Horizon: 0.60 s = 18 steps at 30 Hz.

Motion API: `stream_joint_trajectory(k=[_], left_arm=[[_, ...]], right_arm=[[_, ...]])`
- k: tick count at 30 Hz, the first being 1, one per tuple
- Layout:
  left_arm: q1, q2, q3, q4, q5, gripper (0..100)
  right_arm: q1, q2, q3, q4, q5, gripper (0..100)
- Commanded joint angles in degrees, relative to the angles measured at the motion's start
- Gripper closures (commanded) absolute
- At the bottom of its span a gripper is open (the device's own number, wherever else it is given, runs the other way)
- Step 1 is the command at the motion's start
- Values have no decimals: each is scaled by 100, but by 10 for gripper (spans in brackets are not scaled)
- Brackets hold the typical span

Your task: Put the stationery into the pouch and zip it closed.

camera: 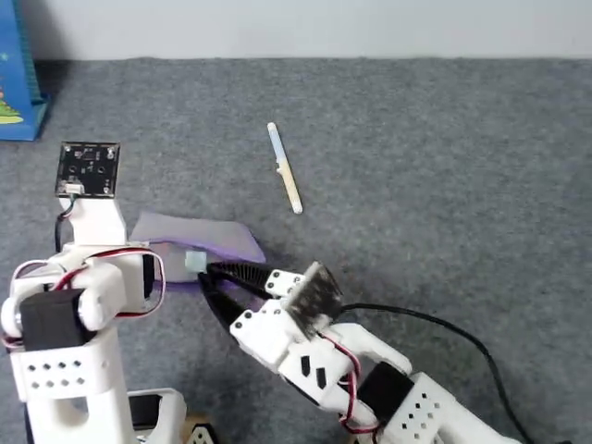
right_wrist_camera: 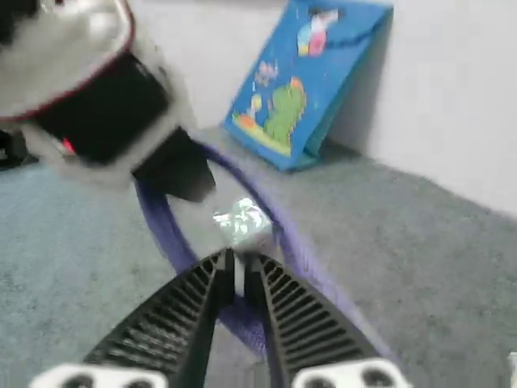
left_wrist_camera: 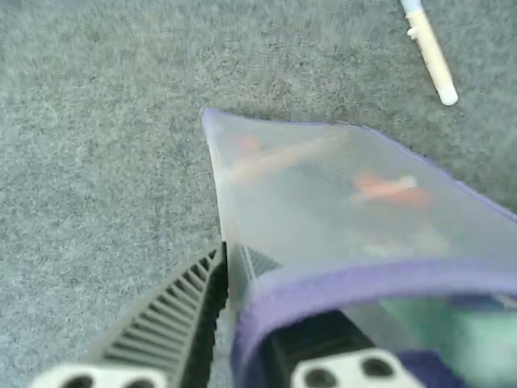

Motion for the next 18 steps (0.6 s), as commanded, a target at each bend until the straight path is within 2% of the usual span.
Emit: stream_joint_trajectory(k=[1,4,9,14,18], left_arm=[[-26,0,-31,-9,35,988],[-26,0,-31,-9,35,988],[-26,0,-31,-9,35,988],[-26,0,-66,-9,35,988],[-26,0,-75,-9,35,988]], right_arm=[[40,101,-237,-1042,633,991],[163,198,-202,-1508,985,991],[286,321,-185,-1376,1011,980],[374,-251,-440,-716,993,849],[1218,-655,-985,532,-123,818]])
